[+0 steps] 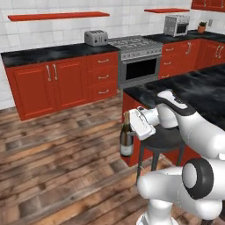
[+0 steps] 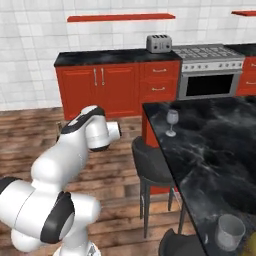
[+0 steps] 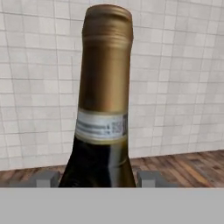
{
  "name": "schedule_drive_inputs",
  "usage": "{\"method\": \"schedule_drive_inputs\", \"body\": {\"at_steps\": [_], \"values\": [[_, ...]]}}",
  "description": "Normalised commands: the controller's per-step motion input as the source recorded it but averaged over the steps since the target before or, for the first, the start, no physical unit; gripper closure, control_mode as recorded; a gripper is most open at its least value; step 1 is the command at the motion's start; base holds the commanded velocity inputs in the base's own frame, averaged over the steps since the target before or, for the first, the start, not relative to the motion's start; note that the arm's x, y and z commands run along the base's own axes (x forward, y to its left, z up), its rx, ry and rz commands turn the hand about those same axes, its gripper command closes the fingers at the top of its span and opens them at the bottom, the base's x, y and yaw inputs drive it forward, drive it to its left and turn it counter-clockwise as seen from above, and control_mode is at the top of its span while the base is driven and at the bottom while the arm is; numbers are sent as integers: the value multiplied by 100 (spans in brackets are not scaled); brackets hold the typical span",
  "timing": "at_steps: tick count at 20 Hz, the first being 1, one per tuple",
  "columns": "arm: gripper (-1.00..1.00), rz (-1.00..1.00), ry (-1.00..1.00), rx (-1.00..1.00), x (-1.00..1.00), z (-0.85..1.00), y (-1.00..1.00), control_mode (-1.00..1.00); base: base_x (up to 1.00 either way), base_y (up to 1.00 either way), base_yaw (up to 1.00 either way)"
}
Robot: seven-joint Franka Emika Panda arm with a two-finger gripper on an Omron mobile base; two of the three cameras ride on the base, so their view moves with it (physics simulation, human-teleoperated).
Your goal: There is a wine glass and glass cup on the dining counter. Place the wine bottle next to the wine glass and the juice bottle next to the glass cup.
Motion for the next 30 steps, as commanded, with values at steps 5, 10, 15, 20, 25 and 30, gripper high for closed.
{"method": "schedule_drive_inputs", "body": {"at_steps": [5,10,15,20,25,30], "values": [[100,0,0,0,0,0,0,100,78,41,-17],[100,0,0,0,0,0,0,100,82,33,-28],[100,0,0,0,0,0,0,100,82,33,-30],[100,0,0,0,0,0,0,100,81,34,-30],[100,0,0,0,0,0,0,100,73,35,-39],[100,0,0,0,0,0,0,100,59,33,-55]]}}
